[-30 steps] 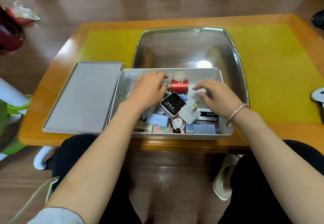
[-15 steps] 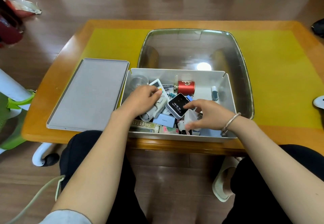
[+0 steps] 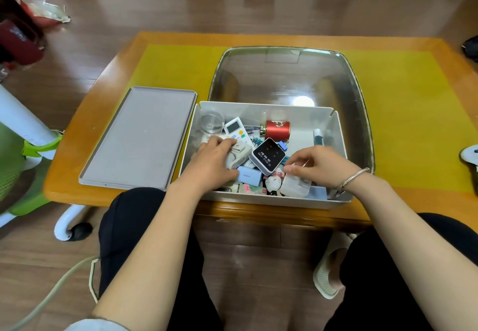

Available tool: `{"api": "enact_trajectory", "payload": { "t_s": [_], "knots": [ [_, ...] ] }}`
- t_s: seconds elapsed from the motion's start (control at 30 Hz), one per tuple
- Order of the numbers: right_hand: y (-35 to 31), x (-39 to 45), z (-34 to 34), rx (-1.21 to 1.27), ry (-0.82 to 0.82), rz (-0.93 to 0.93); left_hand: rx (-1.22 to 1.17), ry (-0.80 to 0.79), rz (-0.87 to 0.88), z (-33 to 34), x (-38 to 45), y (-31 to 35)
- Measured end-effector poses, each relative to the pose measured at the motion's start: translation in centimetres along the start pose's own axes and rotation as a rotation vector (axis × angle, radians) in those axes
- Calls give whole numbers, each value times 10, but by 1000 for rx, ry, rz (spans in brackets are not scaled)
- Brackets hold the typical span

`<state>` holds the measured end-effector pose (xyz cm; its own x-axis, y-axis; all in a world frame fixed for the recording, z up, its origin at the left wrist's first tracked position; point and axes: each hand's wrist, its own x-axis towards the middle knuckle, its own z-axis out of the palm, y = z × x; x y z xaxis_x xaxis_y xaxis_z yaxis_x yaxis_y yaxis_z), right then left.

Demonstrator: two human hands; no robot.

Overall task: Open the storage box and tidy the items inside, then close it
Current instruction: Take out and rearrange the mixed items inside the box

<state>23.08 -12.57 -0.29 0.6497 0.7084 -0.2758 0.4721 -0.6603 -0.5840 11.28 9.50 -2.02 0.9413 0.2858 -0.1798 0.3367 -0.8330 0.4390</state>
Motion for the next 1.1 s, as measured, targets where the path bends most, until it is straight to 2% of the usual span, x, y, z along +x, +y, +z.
{"api": "enact_trajectory", "payload": {
  "t_s": [0.23,0.37,0.53,0.7,0.87,0.93,1.03,1.1],
  "knots": [
    [1,16,8,-2,110,-11,-241,372,52,-12,-9,-9],
    [-6,27,18,3,123,-19,-296,443,40,-11,-12,-10],
    [-26,32,24,-71,23,-150,-358,522,35,-12,-15,-10],
    [-47,36,13,0,49,-186,-432,705,21,-17,-18,-13],
    [-34,22,2,-126,39,-137,-447,618,57,-11,-19,-15],
    [-26,14,3,-234,-26,-101,-451,555,113,-7,-19,-13],
    [-20,7,10,-300,-162,-55,-465,371,197,-2,-21,-9],
    [-20,4,12,-293,-194,-52,-433,274,206,3,-23,-7]
  ]
}}
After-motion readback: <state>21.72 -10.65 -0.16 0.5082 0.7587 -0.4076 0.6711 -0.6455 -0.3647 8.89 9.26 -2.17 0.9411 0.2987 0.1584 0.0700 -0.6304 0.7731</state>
